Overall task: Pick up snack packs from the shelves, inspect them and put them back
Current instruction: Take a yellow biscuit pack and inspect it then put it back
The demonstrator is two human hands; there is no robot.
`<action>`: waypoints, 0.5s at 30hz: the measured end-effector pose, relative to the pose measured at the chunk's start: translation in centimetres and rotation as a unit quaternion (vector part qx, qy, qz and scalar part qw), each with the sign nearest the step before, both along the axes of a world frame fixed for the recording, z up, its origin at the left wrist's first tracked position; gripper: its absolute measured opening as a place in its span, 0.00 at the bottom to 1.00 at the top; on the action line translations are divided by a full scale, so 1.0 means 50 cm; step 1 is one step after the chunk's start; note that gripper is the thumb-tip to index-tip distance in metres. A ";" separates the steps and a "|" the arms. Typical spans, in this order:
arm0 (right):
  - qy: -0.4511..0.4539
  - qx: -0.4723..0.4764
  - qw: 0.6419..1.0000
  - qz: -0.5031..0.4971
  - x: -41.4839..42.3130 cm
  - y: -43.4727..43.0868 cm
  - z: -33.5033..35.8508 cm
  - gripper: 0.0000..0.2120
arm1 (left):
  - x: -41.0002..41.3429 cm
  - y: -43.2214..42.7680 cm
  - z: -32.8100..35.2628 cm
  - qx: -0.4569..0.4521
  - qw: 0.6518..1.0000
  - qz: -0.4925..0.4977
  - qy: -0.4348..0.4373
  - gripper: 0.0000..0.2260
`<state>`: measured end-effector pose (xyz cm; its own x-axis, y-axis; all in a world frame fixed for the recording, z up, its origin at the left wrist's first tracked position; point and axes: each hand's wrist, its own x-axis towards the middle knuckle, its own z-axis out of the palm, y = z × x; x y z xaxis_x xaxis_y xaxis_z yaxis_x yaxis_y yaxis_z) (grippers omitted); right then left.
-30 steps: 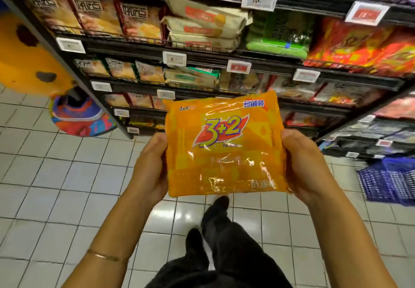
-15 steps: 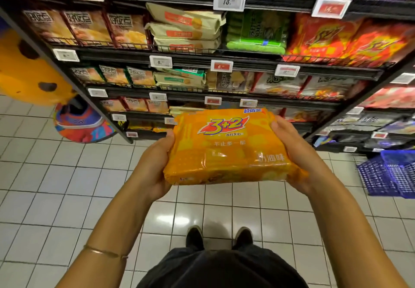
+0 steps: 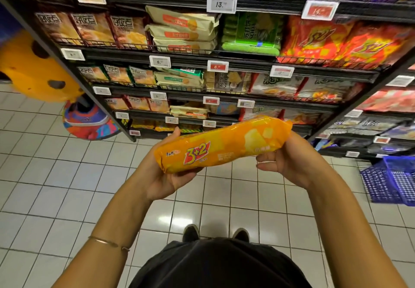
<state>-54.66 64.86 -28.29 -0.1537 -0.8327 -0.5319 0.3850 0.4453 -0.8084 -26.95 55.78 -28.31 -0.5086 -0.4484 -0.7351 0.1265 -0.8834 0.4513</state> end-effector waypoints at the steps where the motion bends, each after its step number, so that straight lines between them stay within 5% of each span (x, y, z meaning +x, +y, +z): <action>1: -0.002 -0.003 1.000 0.005 -0.003 0.003 0.001 0.18 | 0.000 0.003 -0.003 -0.008 1.000 0.002 -0.003 0.26; 3: -0.004 -0.011 1.000 0.021 -0.008 0.012 0.004 0.15 | 0.000 0.003 -0.009 -0.040 0.999 0.008 -0.028 0.23; 6: -0.004 -0.031 0.997 0.067 -0.016 0.031 0.007 0.26 | 0.000 -0.003 -0.010 -0.092 0.994 0.013 -0.052 0.25; 15: -0.038 0.034 0.998 0.049 0.041 0.032 -0.025 0.41 | -0.037 0.025 0.019 -0.130 0.990 0.004 0.046 0.27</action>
<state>-52.59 66.46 -29.56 -0.0304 -0.8036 -0.5943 0.3970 0.5360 -0.7451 -28.79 57.04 -27.37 -0.5639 -0.6203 -0.5452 0.1838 -0.7379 0.6494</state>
